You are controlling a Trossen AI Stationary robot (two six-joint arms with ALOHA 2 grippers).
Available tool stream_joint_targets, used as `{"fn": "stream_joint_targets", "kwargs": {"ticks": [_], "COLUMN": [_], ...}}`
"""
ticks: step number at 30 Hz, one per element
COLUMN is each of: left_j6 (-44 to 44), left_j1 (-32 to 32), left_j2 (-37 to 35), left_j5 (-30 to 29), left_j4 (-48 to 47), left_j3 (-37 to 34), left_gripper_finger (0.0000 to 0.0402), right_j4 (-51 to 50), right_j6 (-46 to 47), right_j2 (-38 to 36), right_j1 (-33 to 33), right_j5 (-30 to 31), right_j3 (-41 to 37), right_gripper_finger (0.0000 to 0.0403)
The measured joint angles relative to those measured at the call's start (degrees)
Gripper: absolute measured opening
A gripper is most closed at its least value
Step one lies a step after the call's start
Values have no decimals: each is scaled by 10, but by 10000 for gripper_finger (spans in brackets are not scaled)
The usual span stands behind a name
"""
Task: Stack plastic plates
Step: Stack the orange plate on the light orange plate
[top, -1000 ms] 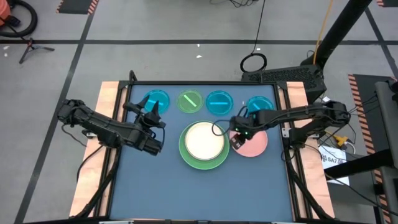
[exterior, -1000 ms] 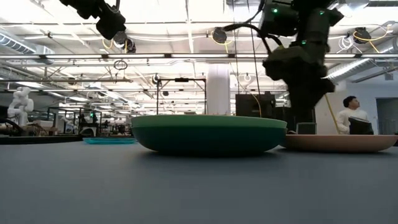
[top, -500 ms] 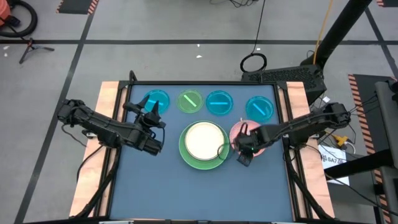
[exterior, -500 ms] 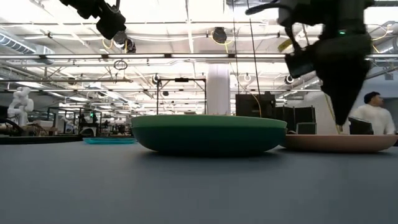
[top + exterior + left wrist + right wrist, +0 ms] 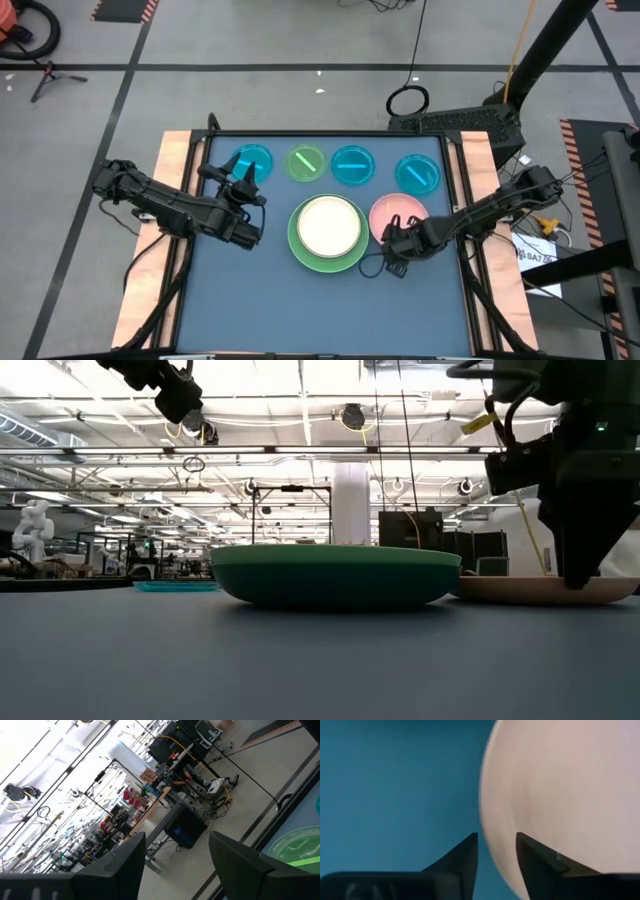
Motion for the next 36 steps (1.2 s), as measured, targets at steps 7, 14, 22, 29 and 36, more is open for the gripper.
{"fn": "stream_joint_targets", "kwargs": {"ticks": [7, 14, 22, 29, 36], "left_j6": [0, 0, 0, 0, 0], "left_j1": [0, 0, 0, 0, 0], "left_j2": [0, 0, 0, 0, 0], "left_j5": [0, 0, 0, 0, 0], "left_j4": [0, 0, 0, 0, 0], "left_j3": [0, 0, 0, 0, 0], "left_gripper_finger": [223, 223, 223, 223, 223], "right_j4": [1, -2, -105, -117, 5], "right_j6": [-7, -16, -38, -112, -228], "right_j2": [0, -9, -18, -18, -14], "right_j1": [0, 0, 0, -4, -15], "right_j5": [8, -12, 17, 112, 143], "right_j3": [0, 3, 84, 185, 222], "right_gripper_finger": [33, 11, 3, 2, 1]}}
